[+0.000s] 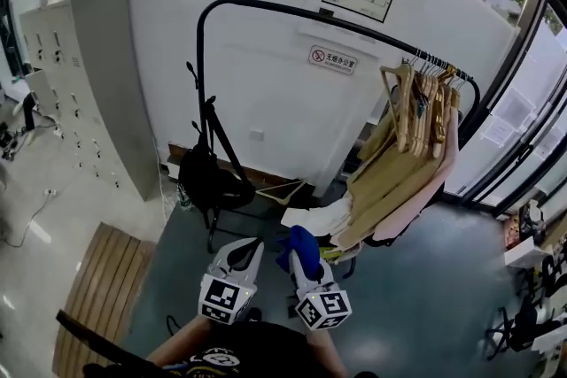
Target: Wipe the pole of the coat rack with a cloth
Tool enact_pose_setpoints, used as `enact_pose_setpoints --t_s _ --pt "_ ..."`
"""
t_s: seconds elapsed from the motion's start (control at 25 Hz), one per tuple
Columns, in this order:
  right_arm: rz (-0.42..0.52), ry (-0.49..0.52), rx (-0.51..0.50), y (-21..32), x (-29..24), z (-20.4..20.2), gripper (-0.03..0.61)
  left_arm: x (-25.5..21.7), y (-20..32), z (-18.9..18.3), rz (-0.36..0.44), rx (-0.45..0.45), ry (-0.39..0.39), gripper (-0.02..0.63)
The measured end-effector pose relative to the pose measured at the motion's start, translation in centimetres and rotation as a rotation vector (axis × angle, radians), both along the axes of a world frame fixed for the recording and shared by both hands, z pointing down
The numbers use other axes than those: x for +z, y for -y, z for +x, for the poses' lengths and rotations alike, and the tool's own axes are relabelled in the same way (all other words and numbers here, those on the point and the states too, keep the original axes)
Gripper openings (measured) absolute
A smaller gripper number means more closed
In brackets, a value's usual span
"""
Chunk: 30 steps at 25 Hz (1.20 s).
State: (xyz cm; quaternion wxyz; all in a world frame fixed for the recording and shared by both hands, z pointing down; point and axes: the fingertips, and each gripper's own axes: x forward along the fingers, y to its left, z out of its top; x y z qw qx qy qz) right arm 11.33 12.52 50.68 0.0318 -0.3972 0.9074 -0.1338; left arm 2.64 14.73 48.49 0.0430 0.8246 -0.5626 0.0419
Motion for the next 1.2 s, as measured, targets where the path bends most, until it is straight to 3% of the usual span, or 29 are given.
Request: enact_pose_setpoints --t_s 0.36,0.56,0.72,1.0,1.08,1.2 --pt "0.016 -0.012 -0.136 10.7 -1.2 -4.9 0.067 1.5 9.2 -3.8 -0.046 -0.092 0.016 0.005" --pt "0.095 -0.011 -0.164 18.8 -4.3 -10.8 0.067 0.2 16.1 -8.1 0.004 -0.099 0.034 0.005" --pt "0.241 -0.013 -0.213 25.7 -11.0 -18.5 0.067 -3.2 21.3 -14.1 0.069 -0.125 0.023 0.005" --pt "0.514 0.075 -0.259 35.0 -28.0 -31.7 0.064 -6.6 29.4 -20.8 0.1 0.0 0.007 0.005" --pt "0.538 0.093 -0.236 37.3 -31.1 -34.4 0.066 -6.4 30.8 -21.9 0.085 0.032 0.004 0.005" --pt "0.487 0.14 -0.191 41.1 -32.7 -36.1 0.066 -5.0 32.4 -22.2 0.05 0.08 0.002 0.005"
